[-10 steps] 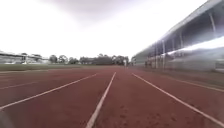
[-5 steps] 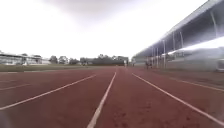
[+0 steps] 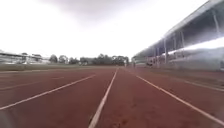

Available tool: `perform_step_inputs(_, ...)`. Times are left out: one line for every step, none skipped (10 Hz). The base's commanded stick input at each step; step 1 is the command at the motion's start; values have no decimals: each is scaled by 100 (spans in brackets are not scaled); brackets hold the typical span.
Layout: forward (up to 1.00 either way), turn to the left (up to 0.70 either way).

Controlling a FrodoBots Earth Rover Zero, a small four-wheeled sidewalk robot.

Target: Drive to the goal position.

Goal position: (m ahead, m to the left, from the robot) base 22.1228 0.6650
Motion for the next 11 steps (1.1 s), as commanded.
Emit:
perform_step_inputs(45, 0)
perform_step_inputs(45, 0)
perform_step_inputs(45, 0)
perform_step_inputs(45, 0)
perform_step_inputs(45, 0)
perform_step_inputs(45, 0)
perform_step_inputs(45, 0)
perform_step_inputs(45, 0)
perform_step_inputs(45, 0)
perform_step_inputs(45, 0)
perform_step_inputs(45, 0)
